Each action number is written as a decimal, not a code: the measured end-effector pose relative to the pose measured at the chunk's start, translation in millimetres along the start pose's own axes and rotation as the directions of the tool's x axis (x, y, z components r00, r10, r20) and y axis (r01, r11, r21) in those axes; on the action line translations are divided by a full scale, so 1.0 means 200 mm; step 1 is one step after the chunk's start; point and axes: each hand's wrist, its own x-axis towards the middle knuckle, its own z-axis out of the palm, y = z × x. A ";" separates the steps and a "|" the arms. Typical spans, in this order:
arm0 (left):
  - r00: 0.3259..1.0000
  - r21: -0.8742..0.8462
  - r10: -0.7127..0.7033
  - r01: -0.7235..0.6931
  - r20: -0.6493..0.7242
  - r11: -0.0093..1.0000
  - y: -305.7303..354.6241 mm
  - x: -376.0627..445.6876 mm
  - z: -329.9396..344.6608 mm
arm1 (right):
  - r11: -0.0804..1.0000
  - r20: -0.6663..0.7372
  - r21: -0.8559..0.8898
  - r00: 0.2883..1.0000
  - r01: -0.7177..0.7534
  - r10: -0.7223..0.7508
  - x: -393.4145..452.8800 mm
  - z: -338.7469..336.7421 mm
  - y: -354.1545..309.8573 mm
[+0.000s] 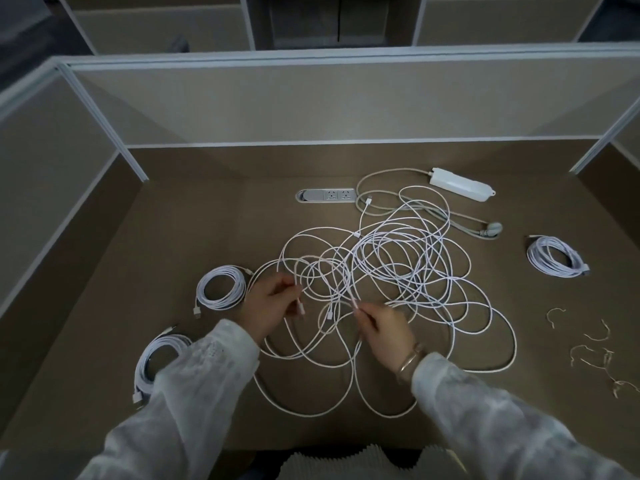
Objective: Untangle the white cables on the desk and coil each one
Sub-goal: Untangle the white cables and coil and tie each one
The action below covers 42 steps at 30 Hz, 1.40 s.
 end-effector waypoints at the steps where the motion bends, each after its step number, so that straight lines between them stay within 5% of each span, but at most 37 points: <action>1: 0.997 0.084 0.075 -0.075 0.003 0.994 0.00 0.00 0.01 | 0.999 0.038 -0.034 0.999 0.027 -0.026 -0.02 0.01 -0.04; 3: 0.963 0.375 0.258 -0.267 0.076 0.888 0.02 -0.01 0.02 | 0.993 0.153 -0.103 0.987 0.060 -0.044 -0.03 0.01 -0.10; 5: 0.888 0.600 0.399 -0.451 0.230 0.660 0.03 -0.02 0.03 | 0.980 0.283 -0.164 0.957 0.109 -0.059 -0.04 0.01 -0.16; 8: 0.793 0.652 0.450 -0.600 0.410 0.463 0.05 -0.07 0.07 | 0.977 0.343 -0.179 0.938 0.116 -0.048 -0.02 -0.03 -0.23; 11: 0.713 0.611 0.571 -0.678 0.408 0.409 0.03 -0.09 0.11 | 0.965 0.322 0.202 0.942 -0.165 0.094 0.01 -0.07 -0.27; 13: 0.722 0.558 0.624 -0.662 0.297 0.500 0.03 -0.09 0.12 | 0.842 0.297 0.455 0.941 -0.291 0.165 0.02 -0.10 -0.26; 15: 0.805 0.458 0.563 -0.578 0.187 0.675 0.04 -0.10 0.11 | 0.809 0.249 0.530 0.959 -0.254 0.138 0.02 -0.11 -0.23; 18: 0.909 0.288 0.397 -0.416 0.125 0.862 0.03 -0.10 0.11 | 0.767 0.175 0.621 0.983 -0.160 0.063 0.01 -0.12 -0.22; 20: 0.986 -0.039 0.167 -0.166 0.027 0.985 0.06 -0.10 0.13 | 0.838 0.053 0.544 0.998 -0.050 0.026 0.02 -0.11 -0.18; 22: 0.992 -0.403 -0.107 0.125 0.067 0.907 0.10 -0.09 0.13 | 0.941 -0.053 0.311 0.991 0.135 -0.125 0.02 -0.10 -0.15; 24: 0.963 -0.554 -0.232 0.269 0.137 0.788 0.14 -0.07 0.09 | 0.951 -0.039 0.053 0.952 0.304 -0.302 0.03 -0.11 -0.13; 26: 0.950 -0.535 -0.219 0.307 0.224 0.787 0.17 -0.05 0.02 | 0.910 0.102 -0.135 0.919 0.393 -0.382 0.03 -0.14 -0.13; 29: 0.922 -0.489 -0.111 0.296 0.372 0.821 0.23 -0.04 -0.08 | 0.890 0.346 -0.277 0.902 0.361 -0.258 0.08 -0.17 -0.06; 36: 0.882 -0.599 0.149 0.171 0.447 0.782 0.43 -0.07 -0.41 | 0.977 0.305 -0.191 0.952 0.089 -0.027 0.21 -0.29 0.22; 42: 0.927 -0.553 0.022 0.205 0.376 0.808 0.34 -0.03 -0.47 | 0.988 0.186 0.131 0.981 -0.076 0.051 0.21 -0.35 0.09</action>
